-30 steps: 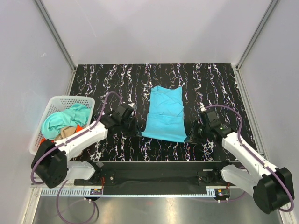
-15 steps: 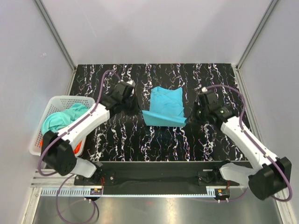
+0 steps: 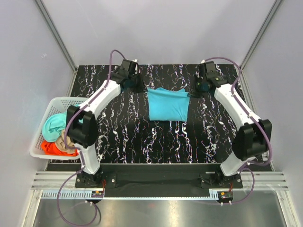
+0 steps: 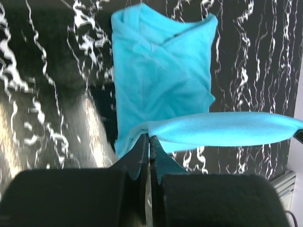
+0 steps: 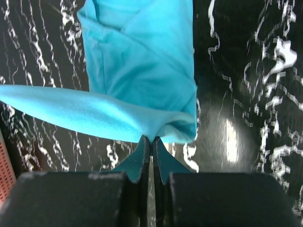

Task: Fold and stack the t-shirts
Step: Fold the tshirt

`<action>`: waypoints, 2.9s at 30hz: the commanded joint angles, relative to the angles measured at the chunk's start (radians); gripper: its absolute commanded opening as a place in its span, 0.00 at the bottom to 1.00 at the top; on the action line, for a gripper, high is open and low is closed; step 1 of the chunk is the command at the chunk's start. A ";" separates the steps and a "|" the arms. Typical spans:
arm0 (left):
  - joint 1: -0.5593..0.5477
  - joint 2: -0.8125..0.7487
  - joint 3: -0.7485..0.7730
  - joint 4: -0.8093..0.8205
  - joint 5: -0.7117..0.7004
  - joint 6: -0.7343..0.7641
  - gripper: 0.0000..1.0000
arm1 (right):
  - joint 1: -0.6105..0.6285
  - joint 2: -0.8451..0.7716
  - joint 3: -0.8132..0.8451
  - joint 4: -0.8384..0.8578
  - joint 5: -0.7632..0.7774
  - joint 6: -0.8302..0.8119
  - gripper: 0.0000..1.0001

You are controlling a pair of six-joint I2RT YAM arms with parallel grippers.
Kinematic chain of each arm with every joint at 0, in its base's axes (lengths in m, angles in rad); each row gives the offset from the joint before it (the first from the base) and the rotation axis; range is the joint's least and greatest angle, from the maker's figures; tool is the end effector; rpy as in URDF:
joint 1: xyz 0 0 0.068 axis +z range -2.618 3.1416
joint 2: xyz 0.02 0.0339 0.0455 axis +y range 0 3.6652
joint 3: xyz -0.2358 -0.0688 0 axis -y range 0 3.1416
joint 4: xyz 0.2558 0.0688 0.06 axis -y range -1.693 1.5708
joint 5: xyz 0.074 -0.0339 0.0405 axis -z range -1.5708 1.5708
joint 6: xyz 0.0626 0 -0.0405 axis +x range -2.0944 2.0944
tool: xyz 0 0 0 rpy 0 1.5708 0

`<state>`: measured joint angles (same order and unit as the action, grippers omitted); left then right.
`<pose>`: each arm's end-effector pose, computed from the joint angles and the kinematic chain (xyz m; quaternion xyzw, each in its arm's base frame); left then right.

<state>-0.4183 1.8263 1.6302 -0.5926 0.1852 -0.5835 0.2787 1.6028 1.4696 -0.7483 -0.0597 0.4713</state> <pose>0.3953 -0.1883 0.2545 -0.0408 0.9203 -0.2572 0.2918 0.3603 0.1070 0.2693 0.0804 0.9374 0.1498 0.3040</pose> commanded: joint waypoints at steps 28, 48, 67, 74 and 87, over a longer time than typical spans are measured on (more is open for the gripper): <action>0.184 0.745 0.614 0.723 0.413 -0.159 0.31 | -0.159 0.707 0.594 0.119 0.047 -0.070 0.07; 0.107 0.300 0.011 0.590 0.307 0.076 0.47 | -0.199 0.582 0.397 0.277 -0.409 -0.142 0.26; 0.013 0.364 -0.035 0.614 0.239 0.056 0.51 | -0.403 0.850 0.483 0.561 -0.634 0.104 0.36; 0.039 0.497 0.265 0.629 0.330 -0.025 0.52 | -0.403 0.694 0.345 0.601 -0.708 0.112 0.33; 0.059 0.829 0.508 0.935 0.353 -0.364 0.55 | -0.349 0.790 0.291 0.719 -0.862 0.188 0.44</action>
<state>-0.3649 2.5874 2.0689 0.1711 0.5137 -0.8116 -0.0761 2.3447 1.7325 -0.0769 -0.8631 0.6273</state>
